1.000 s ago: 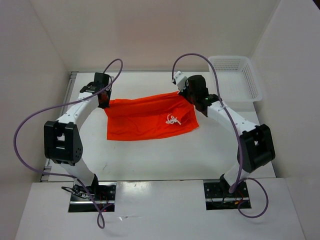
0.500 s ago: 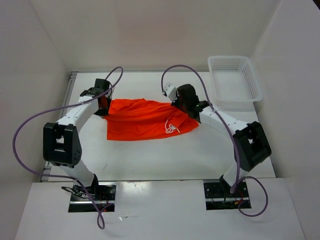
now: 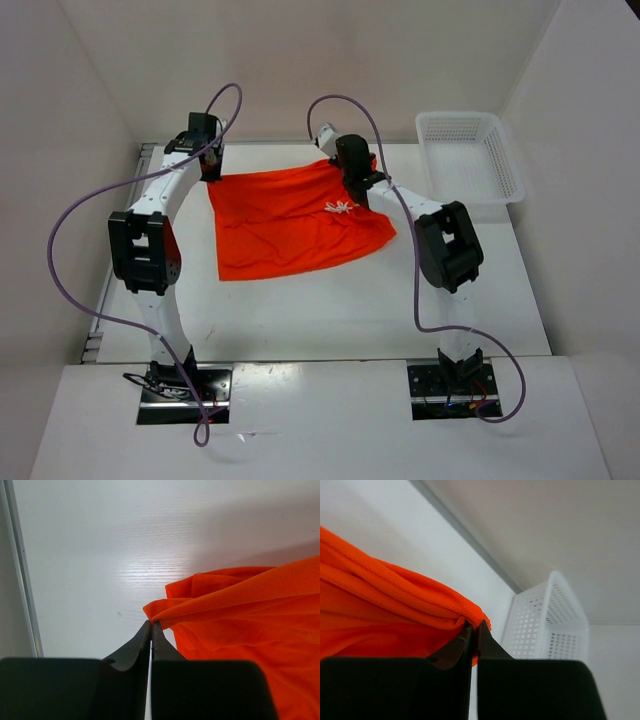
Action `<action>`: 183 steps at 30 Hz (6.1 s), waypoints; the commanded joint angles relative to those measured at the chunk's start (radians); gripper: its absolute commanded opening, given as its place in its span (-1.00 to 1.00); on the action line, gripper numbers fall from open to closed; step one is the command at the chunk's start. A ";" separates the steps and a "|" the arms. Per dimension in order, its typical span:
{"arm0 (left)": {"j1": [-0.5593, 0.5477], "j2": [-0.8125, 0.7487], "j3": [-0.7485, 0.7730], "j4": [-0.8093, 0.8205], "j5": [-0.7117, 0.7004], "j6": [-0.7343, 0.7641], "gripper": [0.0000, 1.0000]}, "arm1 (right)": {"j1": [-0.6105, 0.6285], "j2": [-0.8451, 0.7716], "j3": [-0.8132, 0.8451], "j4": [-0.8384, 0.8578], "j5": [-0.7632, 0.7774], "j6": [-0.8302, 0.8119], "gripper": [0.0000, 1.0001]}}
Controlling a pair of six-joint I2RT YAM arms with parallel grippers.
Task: Fold and stack the shorts
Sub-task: Fold the shorts
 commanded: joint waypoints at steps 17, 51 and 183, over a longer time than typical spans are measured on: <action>0.001 -0.003 -0.046 -0.037 0.066 0.003 -1.00 | -0.065 -0.082 0.260 -0.310 -0.219 0.369 0.99; -0.027 -0.021 -0.139 -0.037 0.000 0.003 -1.00 | -0.246 -0.119 -0.242 -0.416 -0.518 0.575 -0.81; -0.082 0.155 0.019 -0.103 -0.064 0.003 -1.00 | -0.284 0.367 0.568 -0.507 -0.402 1.009 0.37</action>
